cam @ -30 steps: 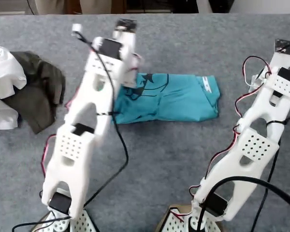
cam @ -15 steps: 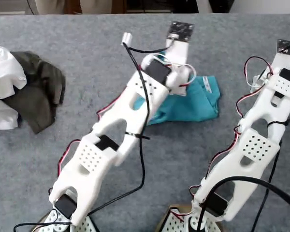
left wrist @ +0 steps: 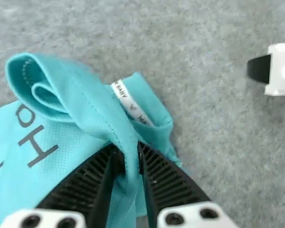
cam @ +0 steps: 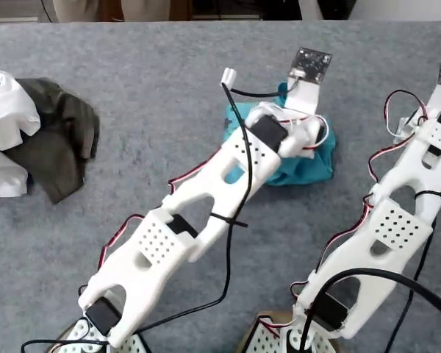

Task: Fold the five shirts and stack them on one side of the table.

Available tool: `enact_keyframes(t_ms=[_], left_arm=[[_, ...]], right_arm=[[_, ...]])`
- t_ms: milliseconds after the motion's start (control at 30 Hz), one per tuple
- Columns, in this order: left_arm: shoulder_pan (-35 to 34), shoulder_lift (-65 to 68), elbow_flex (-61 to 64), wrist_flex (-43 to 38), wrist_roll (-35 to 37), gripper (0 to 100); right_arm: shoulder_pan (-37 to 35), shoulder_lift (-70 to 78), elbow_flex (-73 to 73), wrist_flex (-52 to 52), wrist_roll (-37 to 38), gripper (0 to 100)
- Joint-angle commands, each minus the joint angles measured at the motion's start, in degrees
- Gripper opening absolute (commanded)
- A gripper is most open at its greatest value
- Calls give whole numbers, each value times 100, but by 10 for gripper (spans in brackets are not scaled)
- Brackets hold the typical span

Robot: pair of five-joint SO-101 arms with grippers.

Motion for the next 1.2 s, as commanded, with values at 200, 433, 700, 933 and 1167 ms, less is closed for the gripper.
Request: enact_keyframes(t_ms=[200,433,700,933,1167], left_arm=[[-44,-110,-246,35,378,183],[-475,-233,-1653,1284,475,179],[-1600,-198,-2374,2602,-18,19],[-1978,-268,-2716,4132,-774,19],[-2690,-338,-2664,4132,-941,19]], right_arm=[[40,-57,-180,-88,-53,2],[-13,13,-180,26,0,2],[-1279,-664,-1596,2708,1679,2],[-2686,-1033,-1895,3815,2479,2],[-3600,-1833,-374,3771,2541,2]])
